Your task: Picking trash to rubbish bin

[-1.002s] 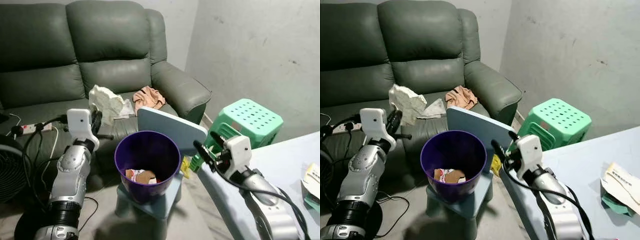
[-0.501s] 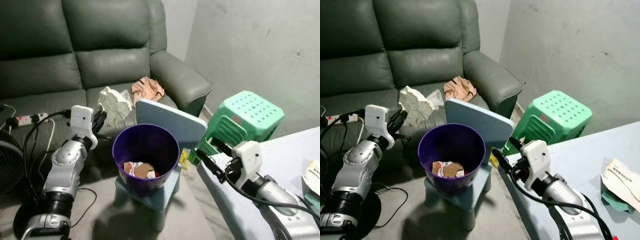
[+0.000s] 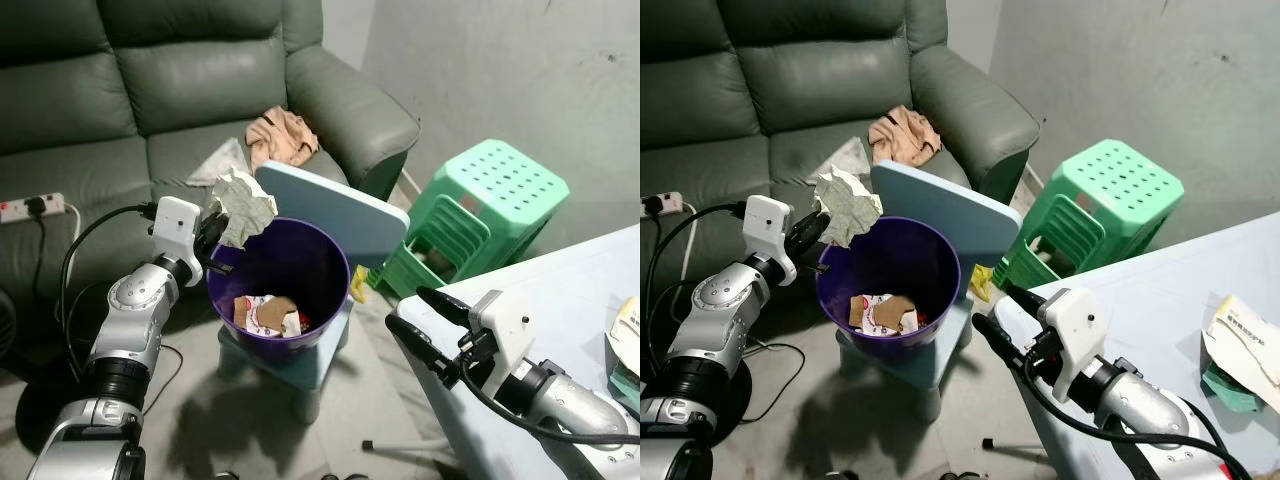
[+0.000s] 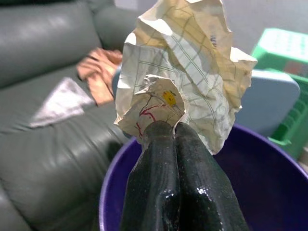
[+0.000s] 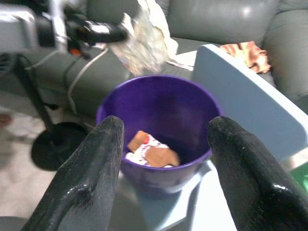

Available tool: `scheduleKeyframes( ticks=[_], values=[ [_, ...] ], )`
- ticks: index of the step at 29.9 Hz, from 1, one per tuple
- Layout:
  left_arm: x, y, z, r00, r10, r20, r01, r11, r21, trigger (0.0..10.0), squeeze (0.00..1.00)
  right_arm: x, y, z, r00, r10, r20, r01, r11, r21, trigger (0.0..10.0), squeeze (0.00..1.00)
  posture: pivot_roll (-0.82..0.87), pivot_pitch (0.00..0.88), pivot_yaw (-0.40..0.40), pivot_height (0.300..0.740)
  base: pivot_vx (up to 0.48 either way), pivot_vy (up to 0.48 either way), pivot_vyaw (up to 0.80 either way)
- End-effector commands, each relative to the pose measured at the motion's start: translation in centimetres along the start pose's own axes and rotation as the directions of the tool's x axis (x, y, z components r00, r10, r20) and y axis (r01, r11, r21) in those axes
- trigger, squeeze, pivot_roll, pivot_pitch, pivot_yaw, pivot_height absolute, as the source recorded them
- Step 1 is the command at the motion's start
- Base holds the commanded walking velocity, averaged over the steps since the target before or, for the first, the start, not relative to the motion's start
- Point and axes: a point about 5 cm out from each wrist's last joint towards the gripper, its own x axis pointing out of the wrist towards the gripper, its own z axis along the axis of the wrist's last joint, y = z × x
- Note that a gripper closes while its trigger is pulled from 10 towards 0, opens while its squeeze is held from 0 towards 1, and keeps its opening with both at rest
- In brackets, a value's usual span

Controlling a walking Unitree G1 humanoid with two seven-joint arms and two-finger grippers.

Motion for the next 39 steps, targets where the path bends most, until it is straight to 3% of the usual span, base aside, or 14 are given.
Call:
scheduleKeyframes(
  ticks=[1,19,20,21,39],
  values=[
    [0.4,-0.3,0.1,0.999,-0.039,-0.007,0.039,0.999,0.018,10.0,0.0,-0.6,0.4,0.7,1.0,0.021,0.0,-0.021,1.0,0.012,10.0,0.0,-0.07,0.324,-0.13,0.74,0.0,0.0,0.0],
    [1.3,-1.7,-0.4,0.978,-0.206,-0.016,0.206,0.978,-0.015,10.0,0.0,-2.1,1.7,3.7,0.999,0.033,0.035,-0.036,0.993,0.111,10.0,0.0,-0.14,0.397,-0.158,0.74,0.0,0.0,0.0],
    [1.4,-1.7,-0.3,0.976,-0.216,-0.01,0.216,0.976,-0.031,10.0,0.16,-2.2,1.7,3.8,0.999,0.031,0.038,-0.036,0.992,0.117,10.0,0.0,-0.14,0.397,-0.158,0.74,0.0,0.0,0.0],
    [1.5,-1.7,-0.3,0.976,-0.218,-0.007,0.218,0.975,-0.035,10.0,1.0,-2.2,1.7,4.0,0.999,0.03,0.042,-0.035,0.992,0.123,10.0,0.0,-0.14,0.401,-0.16,0.74,0.0,0.0,0.0],
    [1.5,-1.1,1.0,0.966,-0.255,0.048,0.257,0.966,-0.043,10.0,1.0,-2.2,1.0,4.6,0.999,0.009,0.041,-0.016,0.985,0.173,10.0,0.0,-0.12,0.393,-0.16,0.74,0.0,0.0,0.0]
  ],
)
